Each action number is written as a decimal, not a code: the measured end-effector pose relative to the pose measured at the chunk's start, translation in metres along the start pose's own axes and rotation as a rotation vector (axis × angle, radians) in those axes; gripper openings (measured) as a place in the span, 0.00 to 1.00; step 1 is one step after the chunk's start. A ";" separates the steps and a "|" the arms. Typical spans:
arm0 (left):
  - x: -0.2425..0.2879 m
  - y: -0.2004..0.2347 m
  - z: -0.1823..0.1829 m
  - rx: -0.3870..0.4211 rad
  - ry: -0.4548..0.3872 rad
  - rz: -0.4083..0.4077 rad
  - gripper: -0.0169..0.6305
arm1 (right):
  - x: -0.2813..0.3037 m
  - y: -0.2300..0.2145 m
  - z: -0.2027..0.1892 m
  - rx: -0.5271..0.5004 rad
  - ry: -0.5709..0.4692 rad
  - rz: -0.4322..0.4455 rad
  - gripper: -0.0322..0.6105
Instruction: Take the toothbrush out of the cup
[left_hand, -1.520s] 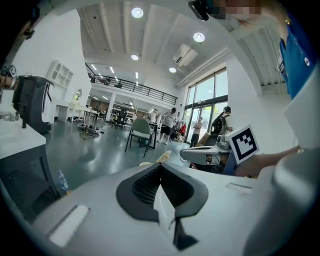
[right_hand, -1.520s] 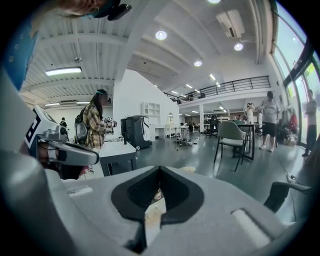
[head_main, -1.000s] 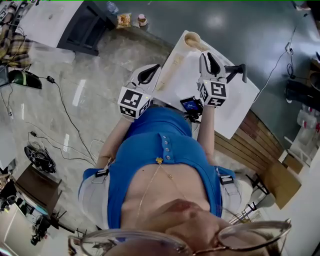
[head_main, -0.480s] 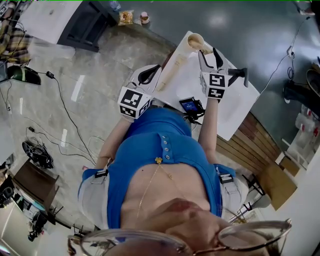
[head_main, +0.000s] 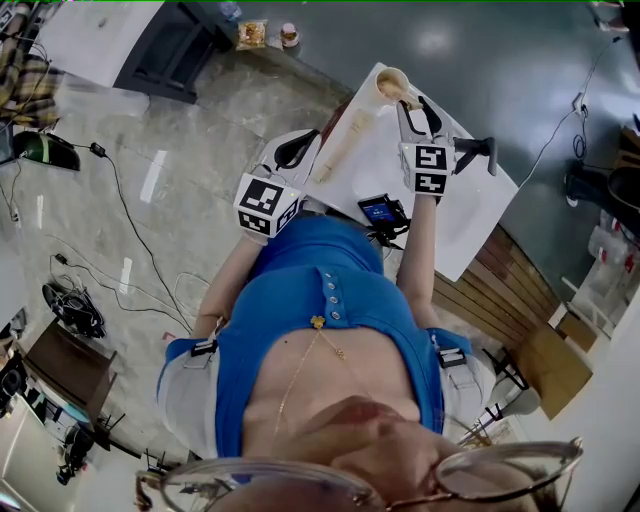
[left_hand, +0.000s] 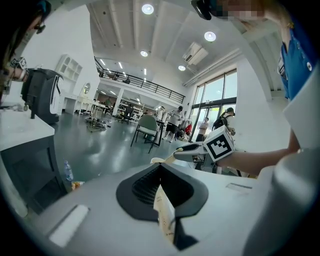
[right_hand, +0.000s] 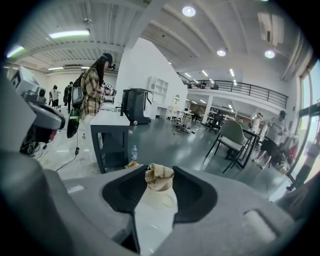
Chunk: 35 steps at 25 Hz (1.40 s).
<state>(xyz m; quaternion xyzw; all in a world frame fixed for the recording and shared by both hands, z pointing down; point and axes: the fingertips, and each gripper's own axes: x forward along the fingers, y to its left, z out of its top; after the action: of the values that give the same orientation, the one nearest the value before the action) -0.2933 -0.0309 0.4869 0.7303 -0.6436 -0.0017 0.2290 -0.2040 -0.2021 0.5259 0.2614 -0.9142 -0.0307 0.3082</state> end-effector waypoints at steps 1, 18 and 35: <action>0.000 0.000 0.001 0.000 -0.001 -0.001 0.03 | -0.001 -0.001 0.000 0.005 -0.007 0.001 0.29; -0.007 -0.008 0.011 0.018 -0.023 -0.077 0.03 | -0.045 -0.005 0.034 0.134 -0.153 -0.038 0.25; -0.012 -0.019 0.011 0.065 -0.009 -0.233 0.03 | -0.098 0.010 0.056 0.175 -0.258 -0.151 0.22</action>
<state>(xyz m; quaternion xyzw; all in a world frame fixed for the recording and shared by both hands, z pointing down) -0.2807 -0.0218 0.4671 0.8071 -0.5552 -0.0105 0.2004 -0.1752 -0.1511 0.4288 0.3492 -0.9230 -0.0076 0.1612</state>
